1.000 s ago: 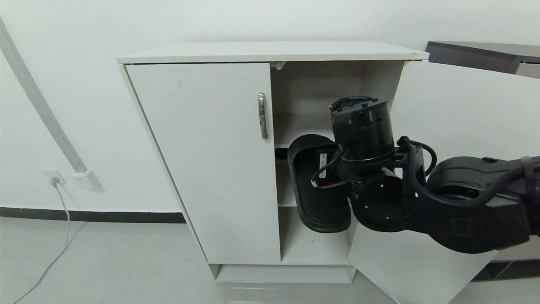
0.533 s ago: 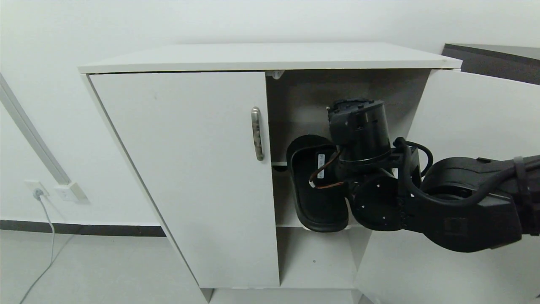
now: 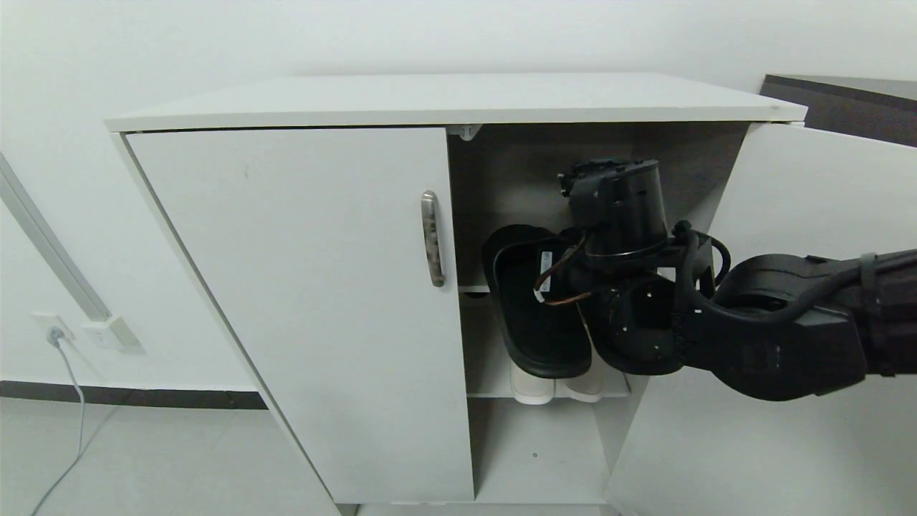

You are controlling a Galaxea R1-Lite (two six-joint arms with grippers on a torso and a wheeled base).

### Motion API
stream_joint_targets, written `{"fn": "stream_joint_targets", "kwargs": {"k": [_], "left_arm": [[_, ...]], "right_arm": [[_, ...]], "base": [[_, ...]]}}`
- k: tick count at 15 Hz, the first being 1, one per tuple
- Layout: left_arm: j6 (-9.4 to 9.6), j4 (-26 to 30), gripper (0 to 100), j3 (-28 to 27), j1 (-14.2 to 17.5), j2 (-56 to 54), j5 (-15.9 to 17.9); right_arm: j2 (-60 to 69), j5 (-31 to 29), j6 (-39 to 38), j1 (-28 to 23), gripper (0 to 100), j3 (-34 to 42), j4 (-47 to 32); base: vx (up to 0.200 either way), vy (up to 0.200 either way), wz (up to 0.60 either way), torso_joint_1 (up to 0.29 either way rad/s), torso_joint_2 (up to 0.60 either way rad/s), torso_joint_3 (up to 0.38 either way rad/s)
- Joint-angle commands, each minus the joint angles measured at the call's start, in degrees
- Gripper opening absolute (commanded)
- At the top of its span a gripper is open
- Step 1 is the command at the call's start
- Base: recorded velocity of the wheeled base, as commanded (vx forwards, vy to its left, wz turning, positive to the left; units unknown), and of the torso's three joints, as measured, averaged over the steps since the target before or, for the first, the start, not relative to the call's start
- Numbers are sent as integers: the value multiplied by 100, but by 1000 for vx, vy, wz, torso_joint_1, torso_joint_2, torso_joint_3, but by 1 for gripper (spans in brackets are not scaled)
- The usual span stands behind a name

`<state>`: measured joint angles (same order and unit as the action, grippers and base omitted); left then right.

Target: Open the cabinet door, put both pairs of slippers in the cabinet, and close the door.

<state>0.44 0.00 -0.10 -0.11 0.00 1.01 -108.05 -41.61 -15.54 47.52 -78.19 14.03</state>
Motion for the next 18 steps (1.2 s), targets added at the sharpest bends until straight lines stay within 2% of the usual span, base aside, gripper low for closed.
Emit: {"fn": "stream_joint_targets", "kwargs": {"k": [1, 6, 13, 18], "left_arm": [[0, -9, 0, 1, 2, 9, -5], [-9, 0, 0, 1, 2, 9, -5], [-18, 0, 0, 1, 2, 9, -5], [-18, -9, 0, 1, 2, 9, -5]], "right_arm": [[-331, 39, -1, -269, 0, -328, -14], [-779, 65, 60, -489, 0, -970, -120], [-1316, 223, 87, -779, 0, -2543, -1333], [-1474, 232, 87, -806, 0, -2701, -1350]], "base": [[0, 0, 0, 0, 0, 0], [0, 0, 0, 0, 0, 0], [0, 0, 0, 0, 0, 0], [0, 0, 0, 0, 0, 0]]}}
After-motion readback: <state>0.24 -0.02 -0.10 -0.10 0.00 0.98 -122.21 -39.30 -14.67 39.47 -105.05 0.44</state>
